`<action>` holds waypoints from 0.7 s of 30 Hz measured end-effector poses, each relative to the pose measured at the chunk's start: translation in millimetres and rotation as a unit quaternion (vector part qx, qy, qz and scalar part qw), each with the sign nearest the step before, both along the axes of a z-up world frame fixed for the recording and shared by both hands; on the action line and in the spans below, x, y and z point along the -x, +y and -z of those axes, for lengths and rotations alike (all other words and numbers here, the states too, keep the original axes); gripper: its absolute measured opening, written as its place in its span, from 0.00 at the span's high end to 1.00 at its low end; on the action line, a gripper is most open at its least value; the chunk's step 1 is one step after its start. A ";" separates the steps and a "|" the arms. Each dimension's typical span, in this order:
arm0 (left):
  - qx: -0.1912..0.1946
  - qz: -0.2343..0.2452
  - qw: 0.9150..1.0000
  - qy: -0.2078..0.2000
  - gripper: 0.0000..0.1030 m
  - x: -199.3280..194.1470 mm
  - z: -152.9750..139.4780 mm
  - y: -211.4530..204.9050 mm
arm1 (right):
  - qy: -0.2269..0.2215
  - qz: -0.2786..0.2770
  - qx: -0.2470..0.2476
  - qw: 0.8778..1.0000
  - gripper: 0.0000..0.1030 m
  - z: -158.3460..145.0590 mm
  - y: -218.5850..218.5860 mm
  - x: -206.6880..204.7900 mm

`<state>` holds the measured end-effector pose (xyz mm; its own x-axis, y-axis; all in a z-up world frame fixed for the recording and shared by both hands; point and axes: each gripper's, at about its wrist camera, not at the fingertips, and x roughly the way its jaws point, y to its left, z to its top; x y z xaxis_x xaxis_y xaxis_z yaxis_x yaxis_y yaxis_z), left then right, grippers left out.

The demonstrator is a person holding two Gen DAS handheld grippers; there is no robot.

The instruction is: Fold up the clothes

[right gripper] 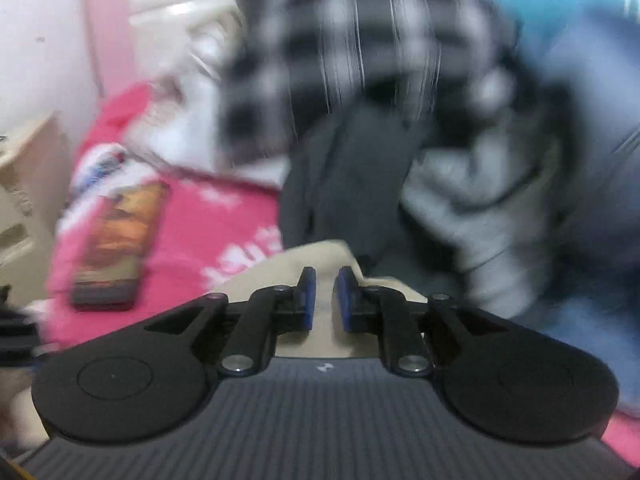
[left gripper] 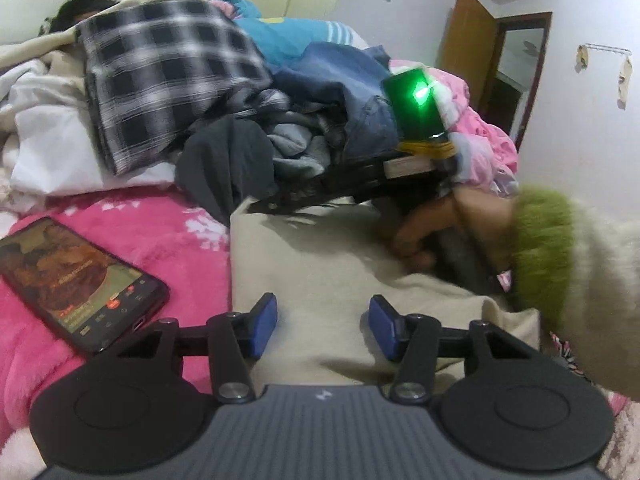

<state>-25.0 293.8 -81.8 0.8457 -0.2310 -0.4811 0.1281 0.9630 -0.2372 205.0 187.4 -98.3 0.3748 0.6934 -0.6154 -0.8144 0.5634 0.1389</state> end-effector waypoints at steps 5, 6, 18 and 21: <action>0.017 0.012 1.000 -0.001 0.49 0.1 -0.1 7.0 | 0.012 0.025 -0.007 1.000 0.89 -23.0 -17.5 -2.8; 0.015 0.014 1.000 -0.002 0.49 0.3 0.0 7.0 | 0.004 0.039 -0.018 0.999 0.88 -35.8 -29.6 3.6; 0.018 0.018 1.000 0.004 0.48 -3.2 -4.3 10.8 | -0.022 0.131 -0.052 0.990 0.82 -63.7 -137.2 111.6; 0.016 0.004 1.000 -0.002 0.44 3.4 -15.9 15.4 | -0.024 0.154 -0.048 0.987 0.81 -58.0 -159.1 138.6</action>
